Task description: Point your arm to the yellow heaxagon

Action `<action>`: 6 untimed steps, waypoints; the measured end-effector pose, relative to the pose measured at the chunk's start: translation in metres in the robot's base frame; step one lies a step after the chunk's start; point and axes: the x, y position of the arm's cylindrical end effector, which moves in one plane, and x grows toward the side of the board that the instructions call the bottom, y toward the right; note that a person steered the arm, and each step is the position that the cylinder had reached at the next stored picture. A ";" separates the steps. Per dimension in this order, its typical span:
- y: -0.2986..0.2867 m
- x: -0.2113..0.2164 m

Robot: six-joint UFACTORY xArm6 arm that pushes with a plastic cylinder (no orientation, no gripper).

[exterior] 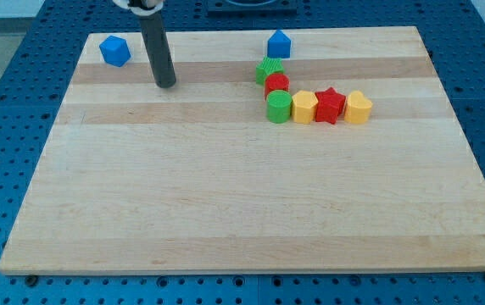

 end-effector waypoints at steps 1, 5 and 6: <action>0.008 0.039; 0.146 0.117; 0.184 0.117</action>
